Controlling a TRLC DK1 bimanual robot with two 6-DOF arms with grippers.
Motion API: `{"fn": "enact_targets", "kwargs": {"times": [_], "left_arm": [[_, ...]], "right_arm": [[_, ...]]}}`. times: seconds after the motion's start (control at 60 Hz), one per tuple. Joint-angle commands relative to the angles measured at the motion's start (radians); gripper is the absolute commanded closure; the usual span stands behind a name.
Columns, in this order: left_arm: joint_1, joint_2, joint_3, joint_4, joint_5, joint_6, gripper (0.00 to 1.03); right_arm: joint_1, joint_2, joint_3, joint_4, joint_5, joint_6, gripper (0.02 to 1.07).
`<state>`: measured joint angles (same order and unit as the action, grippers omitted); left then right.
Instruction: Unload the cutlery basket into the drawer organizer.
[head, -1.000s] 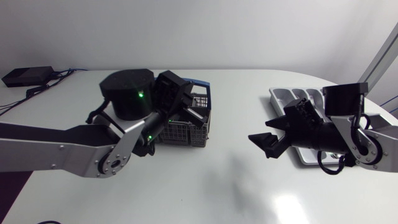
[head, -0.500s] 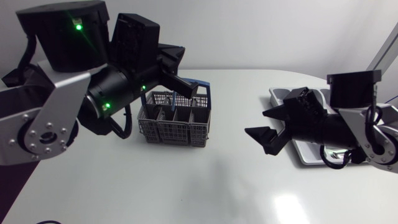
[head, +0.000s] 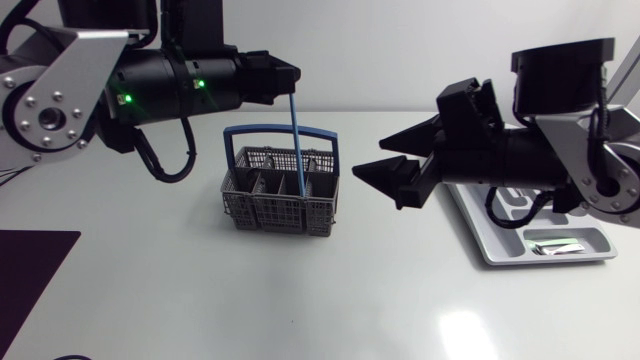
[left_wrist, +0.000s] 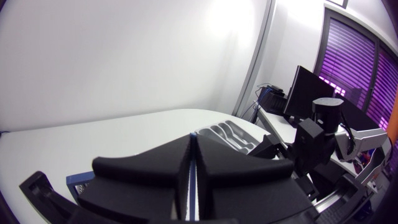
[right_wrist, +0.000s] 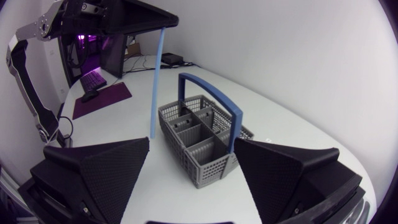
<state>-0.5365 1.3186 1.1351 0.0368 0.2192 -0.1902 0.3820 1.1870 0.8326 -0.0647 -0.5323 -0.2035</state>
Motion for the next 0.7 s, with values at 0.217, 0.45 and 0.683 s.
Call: {"fn": "enact_targets", "kwargs": {"times": [0.217,0.45,0.683], "left_arm": [[0.047,0.117,0.101,-0.048,0.123,-0.13,1.0],[0.049,0.136,0.123,-0.058,0.143,-0.147,1.0],[0.053,0.148,0.124,-0.058,0.146,-0.15,1.0]], "right_arm": [[0.07,0.175,0.169,-0.057,-0.055,0.09,0.21],[0.092,0.278,0.264,-0.09,-0.061,0.09,0.25],[0.118,0.327,0.304,-0.115,-0.061,0.09,0.42]]}}
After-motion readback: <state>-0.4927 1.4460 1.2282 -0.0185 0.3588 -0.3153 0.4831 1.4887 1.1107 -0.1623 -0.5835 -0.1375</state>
